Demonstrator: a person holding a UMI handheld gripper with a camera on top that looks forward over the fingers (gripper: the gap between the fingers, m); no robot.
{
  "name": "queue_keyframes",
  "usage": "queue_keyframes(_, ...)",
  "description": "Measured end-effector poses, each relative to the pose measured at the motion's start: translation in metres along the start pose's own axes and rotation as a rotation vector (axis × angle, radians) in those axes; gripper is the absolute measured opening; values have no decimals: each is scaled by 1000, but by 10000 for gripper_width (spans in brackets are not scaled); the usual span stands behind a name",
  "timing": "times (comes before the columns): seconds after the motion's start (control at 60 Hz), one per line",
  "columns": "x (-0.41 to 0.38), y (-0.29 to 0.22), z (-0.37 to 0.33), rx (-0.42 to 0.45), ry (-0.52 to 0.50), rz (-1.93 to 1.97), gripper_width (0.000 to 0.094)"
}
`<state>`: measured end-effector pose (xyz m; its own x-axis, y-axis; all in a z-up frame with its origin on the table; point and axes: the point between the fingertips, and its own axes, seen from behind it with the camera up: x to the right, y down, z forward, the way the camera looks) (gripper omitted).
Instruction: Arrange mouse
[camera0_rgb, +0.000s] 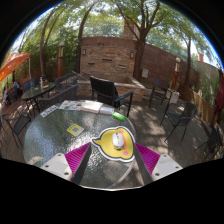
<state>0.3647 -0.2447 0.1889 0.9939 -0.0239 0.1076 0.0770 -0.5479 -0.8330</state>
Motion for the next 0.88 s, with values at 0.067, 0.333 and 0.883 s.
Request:
queue_keyframes(0.067, -4, 7, -19, 1, 5, 15, 857)
queue_keyframes(0.333, -12, 22, -53, -6, 14, 30, 856)
queue_keyframes(0.883, -11, 23, -71, 7, 38, 5, 858)
